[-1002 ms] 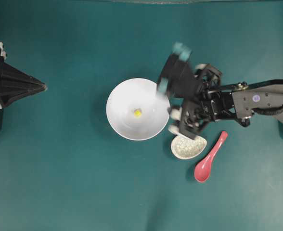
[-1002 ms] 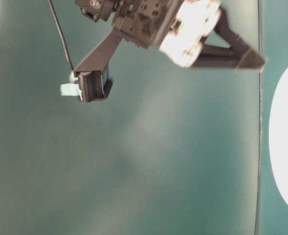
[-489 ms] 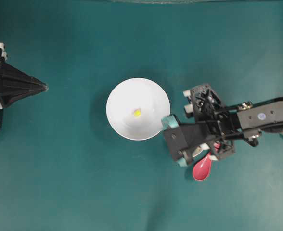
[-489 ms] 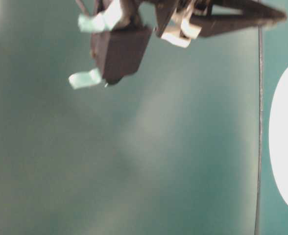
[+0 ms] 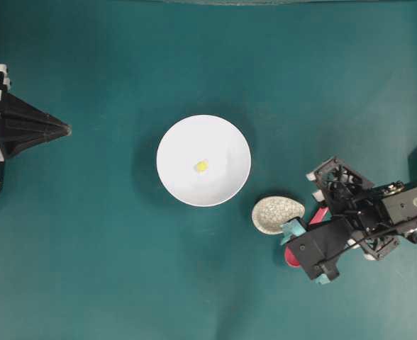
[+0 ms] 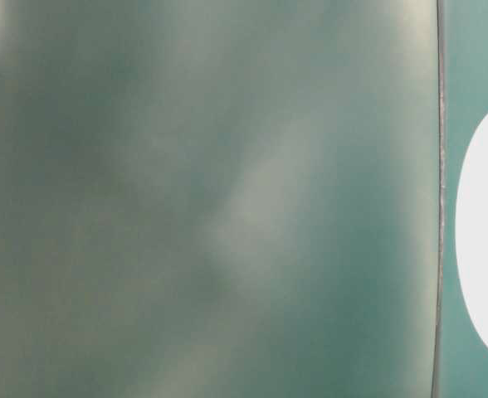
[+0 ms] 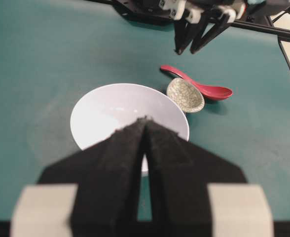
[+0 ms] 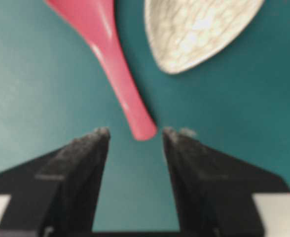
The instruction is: Scoop the yellow hexagonal prism block from the bowl with a spoon using the right arm.
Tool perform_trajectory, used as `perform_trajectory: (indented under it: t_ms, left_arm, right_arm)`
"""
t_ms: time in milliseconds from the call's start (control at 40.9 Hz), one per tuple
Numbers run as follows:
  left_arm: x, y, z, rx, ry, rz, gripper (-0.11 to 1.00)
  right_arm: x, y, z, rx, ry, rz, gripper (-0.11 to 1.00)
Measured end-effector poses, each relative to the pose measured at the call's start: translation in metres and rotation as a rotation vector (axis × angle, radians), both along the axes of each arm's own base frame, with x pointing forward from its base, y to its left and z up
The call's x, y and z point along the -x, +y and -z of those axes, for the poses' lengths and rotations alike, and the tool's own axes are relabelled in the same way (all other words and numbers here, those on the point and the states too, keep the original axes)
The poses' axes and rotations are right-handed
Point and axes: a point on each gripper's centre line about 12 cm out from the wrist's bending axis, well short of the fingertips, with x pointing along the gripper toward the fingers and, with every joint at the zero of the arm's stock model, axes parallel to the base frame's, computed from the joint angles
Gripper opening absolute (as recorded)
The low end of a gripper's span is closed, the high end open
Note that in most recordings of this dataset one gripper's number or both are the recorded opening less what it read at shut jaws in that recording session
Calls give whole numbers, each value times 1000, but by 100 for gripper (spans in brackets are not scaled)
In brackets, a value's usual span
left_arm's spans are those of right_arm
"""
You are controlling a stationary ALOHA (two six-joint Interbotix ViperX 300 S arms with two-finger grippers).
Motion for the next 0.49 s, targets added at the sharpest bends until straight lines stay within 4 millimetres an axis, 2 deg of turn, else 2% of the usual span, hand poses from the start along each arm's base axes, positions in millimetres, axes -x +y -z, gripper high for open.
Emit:
perform_trajectory:
  t_ms: [489]
  left_arm:
    - [0,0,0,-8,0,1,-1]
  right_arm:
    - [2,3,25,-48,-73,-38,52]
